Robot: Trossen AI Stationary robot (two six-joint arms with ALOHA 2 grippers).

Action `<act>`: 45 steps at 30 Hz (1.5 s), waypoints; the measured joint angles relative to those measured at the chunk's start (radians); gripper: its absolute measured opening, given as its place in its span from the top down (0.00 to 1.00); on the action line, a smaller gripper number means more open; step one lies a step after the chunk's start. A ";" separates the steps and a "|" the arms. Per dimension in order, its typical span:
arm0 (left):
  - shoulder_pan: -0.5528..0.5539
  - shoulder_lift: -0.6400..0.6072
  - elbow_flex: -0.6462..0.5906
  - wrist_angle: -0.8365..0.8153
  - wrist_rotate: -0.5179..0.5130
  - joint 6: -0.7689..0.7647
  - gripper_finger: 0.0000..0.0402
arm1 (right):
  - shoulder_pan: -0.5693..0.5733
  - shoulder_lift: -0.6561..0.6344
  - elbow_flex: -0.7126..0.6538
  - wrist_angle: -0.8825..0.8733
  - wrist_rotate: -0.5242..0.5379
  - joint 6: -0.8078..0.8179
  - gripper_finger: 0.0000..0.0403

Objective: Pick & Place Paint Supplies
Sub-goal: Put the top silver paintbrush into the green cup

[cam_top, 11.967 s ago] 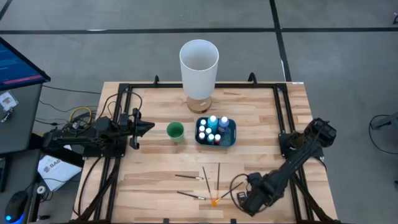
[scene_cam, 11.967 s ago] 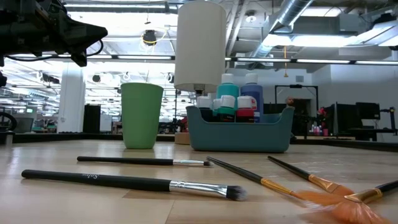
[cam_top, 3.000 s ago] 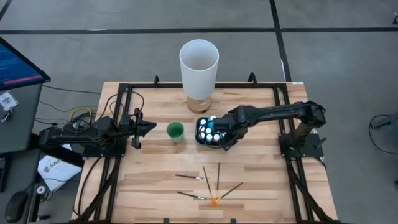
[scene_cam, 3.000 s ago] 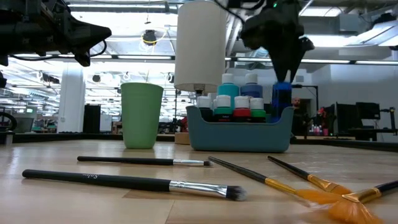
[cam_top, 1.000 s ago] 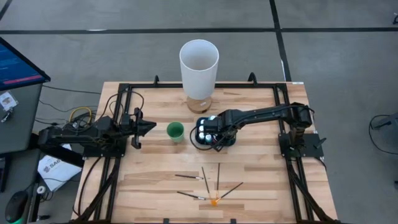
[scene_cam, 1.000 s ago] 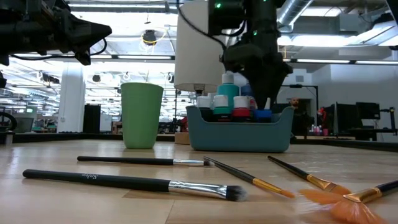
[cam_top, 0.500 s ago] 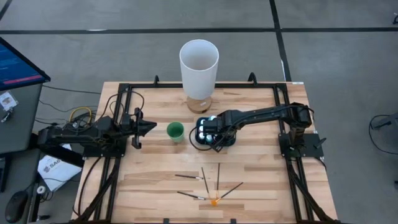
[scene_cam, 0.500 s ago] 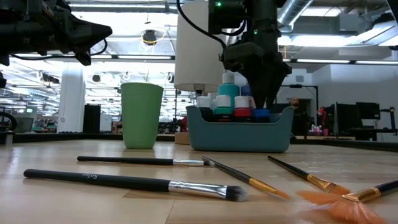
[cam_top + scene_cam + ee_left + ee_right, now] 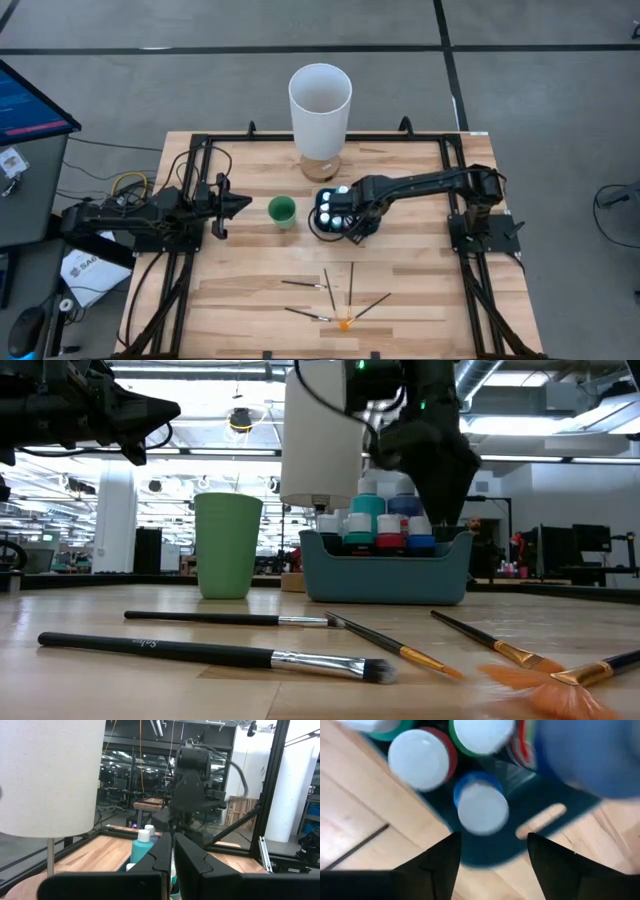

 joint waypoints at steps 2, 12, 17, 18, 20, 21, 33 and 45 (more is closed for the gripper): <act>0.000 0.000 0.000 0.000 0.000 0.000 0.98 | 0.004 -0.026 0.013 -0.008 0.000 0.000 0.43; 0.000 0.000 0.000 0.006 0.000 0.000 0.98 | 0.094 -0.370 0.019 -0.019 0.144 -0.016 0.45; 0.000 0.000 0.000 0.007 0.000 0.000 0.98 | 0.166 -0.567 0.017 -0.009 0.331 -0.048 0.47; 0.000 0.000 0.000 0.007 0.000 0.000 0.98 | 0.183 -0.608 0.006 0.002 0.379 -0.055 0.48; 0.000 0.000 0.000 0.008 0.000 0.000 0.98 | 0.214 -0.691 -0.035 0.032 0.469 -0.083 0.49; 0.000 0.000 0.000 0.008 0.000 0.000 0.98 | 0.227 -0.736 -0.064 0.060 0.503 -0.105 0.49; 0.000 0.000 0.000 0.014 0.000 0.000 0.98 | 0.232 -1.305 -0.688 0.510 0.566 -0.179 0.57; 0.000 0.000 0.000 0.015 0.000 0.000 0.98 | 0.250 -1.660 -1.250 1.160 0.421 -0.472 0.64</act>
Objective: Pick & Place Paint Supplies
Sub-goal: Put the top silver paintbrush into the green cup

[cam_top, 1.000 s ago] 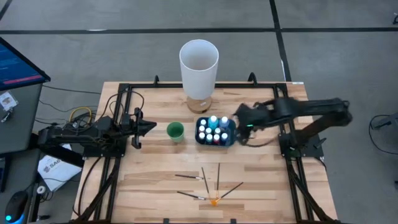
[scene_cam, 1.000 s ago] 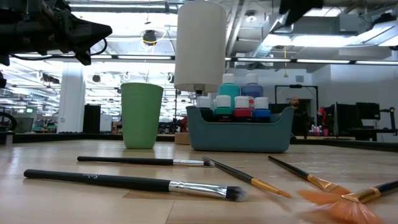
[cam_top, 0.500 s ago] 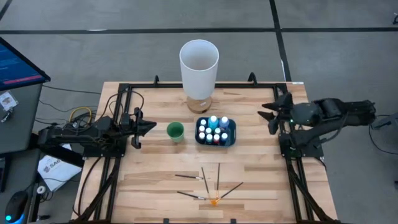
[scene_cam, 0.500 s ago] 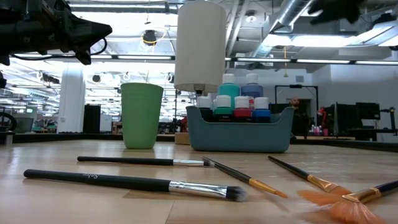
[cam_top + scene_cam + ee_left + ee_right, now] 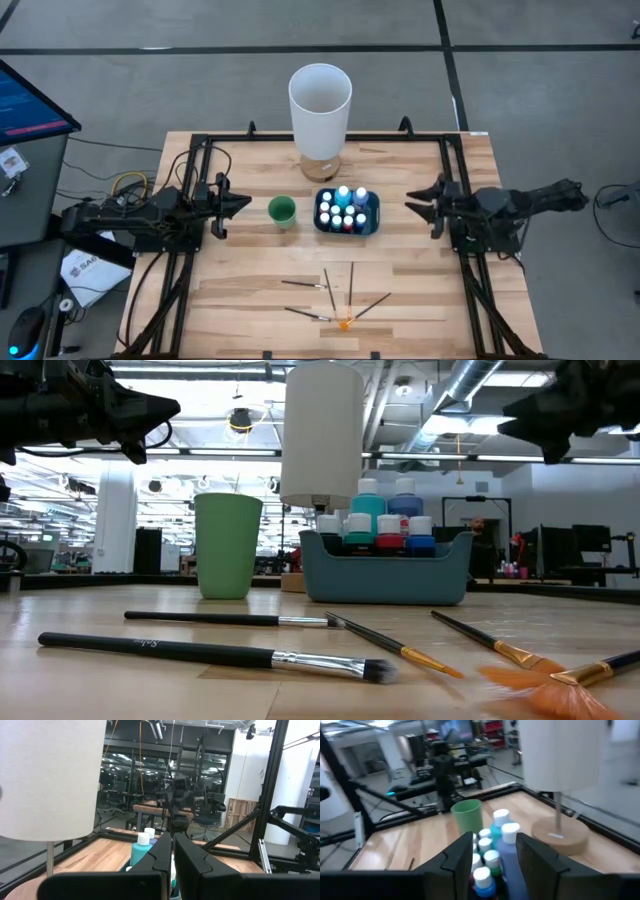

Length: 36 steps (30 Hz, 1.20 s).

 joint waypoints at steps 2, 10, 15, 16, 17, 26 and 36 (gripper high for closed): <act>0.000 0.000 0.000 0.000 0.000 0.000 0.98 | 0.000 -0.039 -0.051 0.051 -0.023 -0.028 0.66; 0.000 0.000 0.000 0.001 0.000 0.000 0.98 | -0.001 -0.202 -0.164 0.078 -0.137 -0.106 0.72; 0.000 0.000 0.000 0.008 0.000 0.000 0.98 | -0.002 -0.217 -0.189 0.062 -0.156 -0.164 0.75; 0.000 0.000 0.000 0.009 0.000 0.000 0.98 | -0.005 -0.218 -0.188 0.058 -0.156 -0.173 0.75; 0.000 0.000 0.000 0.010 0.000 0.000 0.98 | -0.010 -0.218 -0.189 0.044 -0.157 -0.177 0.75; 0.000 0.000 0.000 0.017 0.000 -0.003 0.98 | -0.075 -0.218 -0.243 0.129 -0.280 -0.216 0.76; 0.000 0.000 0.000 0.038 0.000 -0.003 0.98 | -0.160 -0.215 -0.256 0.154 -0.365 -0.220 0.76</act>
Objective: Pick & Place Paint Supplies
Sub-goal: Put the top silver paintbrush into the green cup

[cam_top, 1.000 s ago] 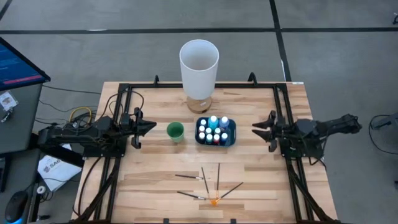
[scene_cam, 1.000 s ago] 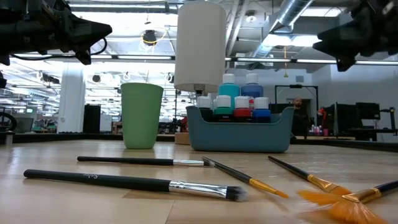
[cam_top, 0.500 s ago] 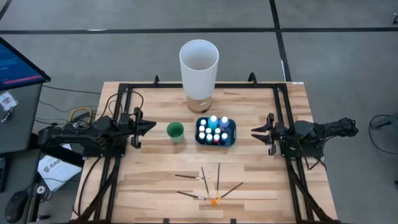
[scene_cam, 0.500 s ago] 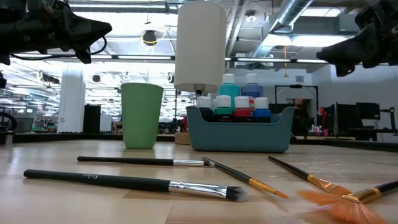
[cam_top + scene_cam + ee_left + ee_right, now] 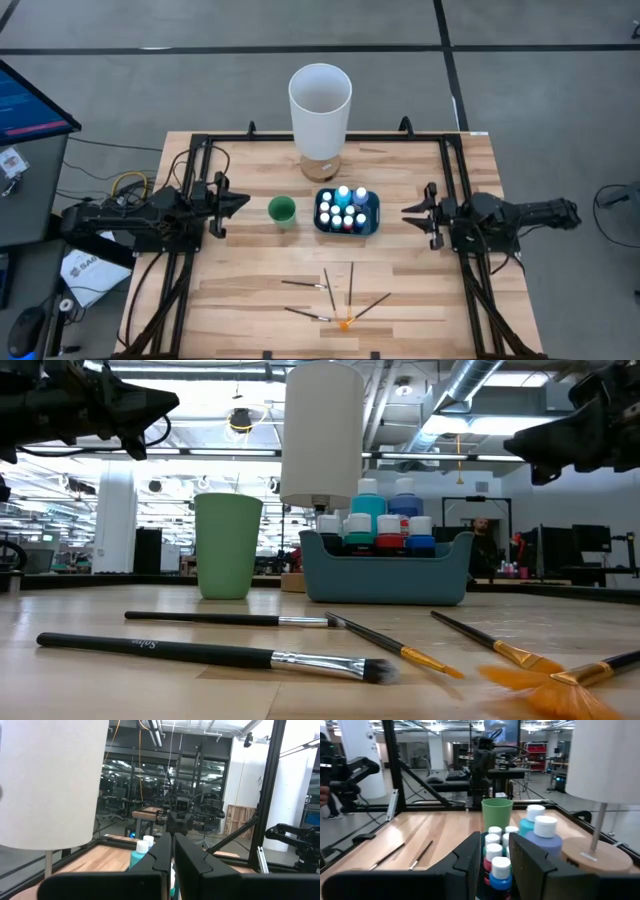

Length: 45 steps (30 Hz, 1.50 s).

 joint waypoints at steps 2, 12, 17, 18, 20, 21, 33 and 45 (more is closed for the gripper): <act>0.000 0.000 0.000 0.002 0.000 0.001 0.98 | -0.019 0.000 0.000 0.000 0.001 0.011 0.76; 0.000 0.000 0.008 0.149 -0.233 -0.043 0.98 | -0.053 0.000 0.000 0.001 0.004 0.054 0.76; -0.007 0.038 0.080 0.154 -0.151 -0.059 0.96 | -0.053 0.000 -0.001 0.002 0.004 0.054 0.76; -0.012 0.059 0.098 0.150 -0.123 -0.060 0.94 | -0.053 0.000 -0.001 0.002 0.004 0.054 0.76; -0.027 0.117 0.140 0.149 -0.077 -0.060 0.90 | -0.053 0.000 -0.001 0.002 0.004 0.054 0.76; -0.037 0.150 0.165 0.151 -0.060 -0.060 0.88 | -0.053 0.001 -0.001 0.002 0.004 0.054 0.76; -0.186 0.718 0.535 0.027 0.008 -0.027 0.65 | -0.053 0.000 -0.001 0.002 0.004 0.054 0.76; -0.235 1.126 0.815 -0.415 0.002 -0.060 0.60 | -0.053 0.000 -0.002 0.002 0.004 0.054 0.76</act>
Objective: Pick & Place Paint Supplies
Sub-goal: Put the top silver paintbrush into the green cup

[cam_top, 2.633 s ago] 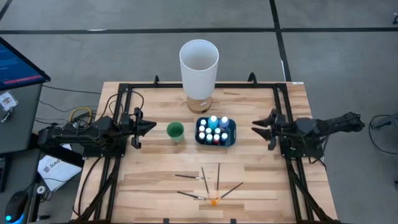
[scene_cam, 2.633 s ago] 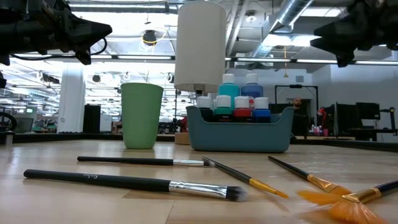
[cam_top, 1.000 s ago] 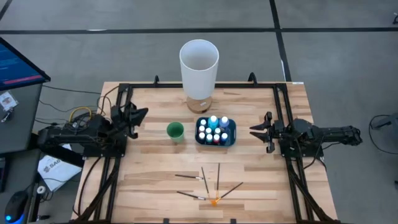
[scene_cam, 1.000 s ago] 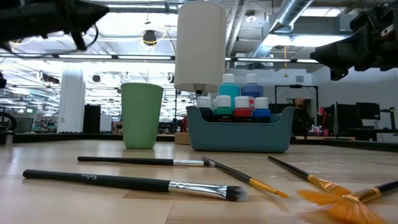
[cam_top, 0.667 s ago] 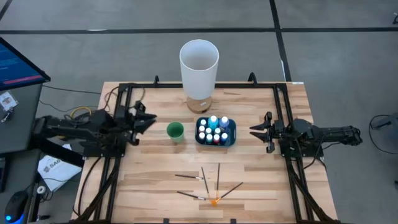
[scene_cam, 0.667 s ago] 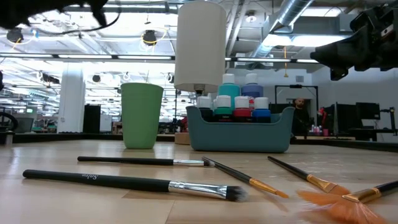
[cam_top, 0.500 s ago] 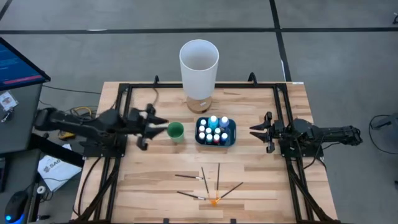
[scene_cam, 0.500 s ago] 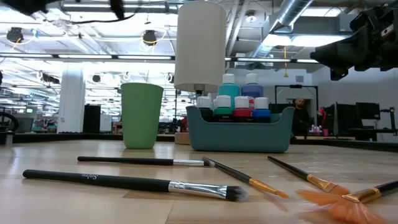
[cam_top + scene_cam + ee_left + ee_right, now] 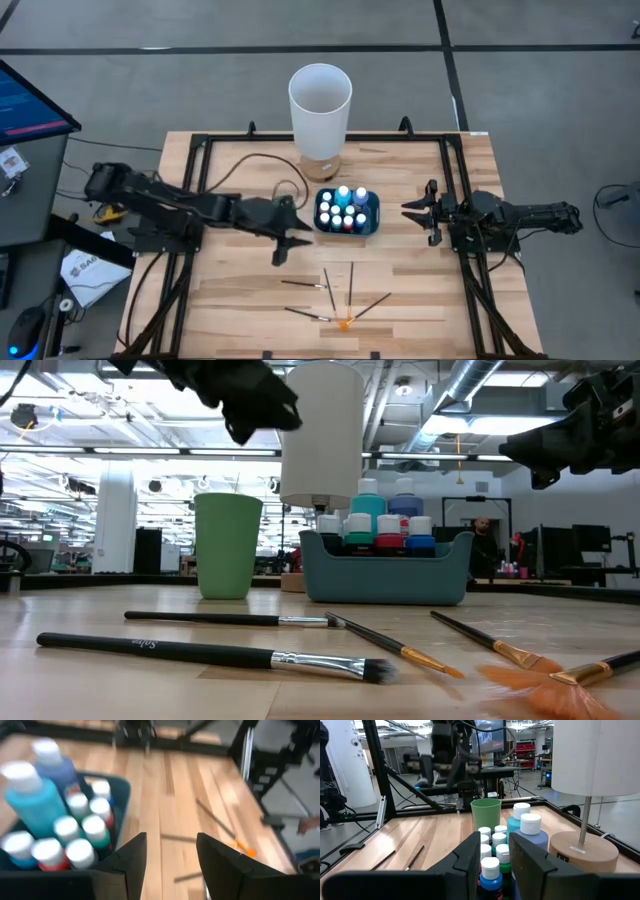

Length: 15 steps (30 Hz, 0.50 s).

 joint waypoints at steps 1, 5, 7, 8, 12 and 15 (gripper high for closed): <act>-0.002 0.020 0.009 -0.014 0.000 -0.004 0.59 | 0.000 0.000 0.000 0.000 0.000 0.000 0.76; -0.003 0.086 0.023 -0.029 -0.001 -0.061 0.59 | 0.000 0.000 0.000 0.000 0.000 0.000 0.76; -0.007 0.115 0.024 -0.031 -0.003 -0.076 0.59 | 0.000 0.000 0.000 0.000 0.000 0.000 0.76; -0.010 0.130 0.027 -0.032 -0.008 -0.079 0.59 | 0.000 0.000 0.000 0.000 0.000 0.000 0.76; -0.037 0.188 0.062 -0.035 -0.017 -0.079 0.59 | 0.000 0.000 0.000 0.000 0.000 0.000 0.76; -0.065 0.221 0.116 -0.077 -0.017 -0.079 0.59 | 0.000 0.000 0.000 0.000 0.000 0.000 0.76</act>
